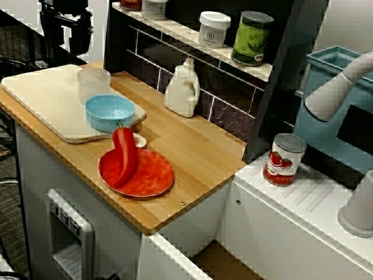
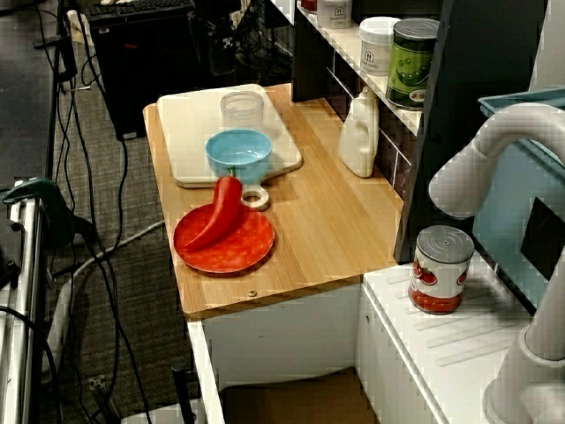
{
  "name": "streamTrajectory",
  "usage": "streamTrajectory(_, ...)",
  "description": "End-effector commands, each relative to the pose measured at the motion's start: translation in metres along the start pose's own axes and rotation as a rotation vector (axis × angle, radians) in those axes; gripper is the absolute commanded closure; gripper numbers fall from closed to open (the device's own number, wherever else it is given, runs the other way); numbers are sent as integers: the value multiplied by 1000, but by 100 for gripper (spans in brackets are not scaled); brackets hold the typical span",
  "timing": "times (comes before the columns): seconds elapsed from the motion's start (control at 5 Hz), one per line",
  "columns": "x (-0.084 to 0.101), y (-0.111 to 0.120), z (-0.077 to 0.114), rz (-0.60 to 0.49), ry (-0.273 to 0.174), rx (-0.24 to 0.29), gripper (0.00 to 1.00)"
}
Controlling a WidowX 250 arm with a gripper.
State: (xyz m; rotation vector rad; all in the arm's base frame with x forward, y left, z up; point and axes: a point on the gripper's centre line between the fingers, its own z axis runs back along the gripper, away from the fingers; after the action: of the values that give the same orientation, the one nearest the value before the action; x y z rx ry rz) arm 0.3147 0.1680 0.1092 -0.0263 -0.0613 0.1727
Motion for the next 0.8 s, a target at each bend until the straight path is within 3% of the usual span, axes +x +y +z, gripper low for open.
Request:
streamTrajectory(0.0,0,0,0,0,0,0,0)
streamTrajectory(0.6,-8,-9,0,-97,11,25,0)
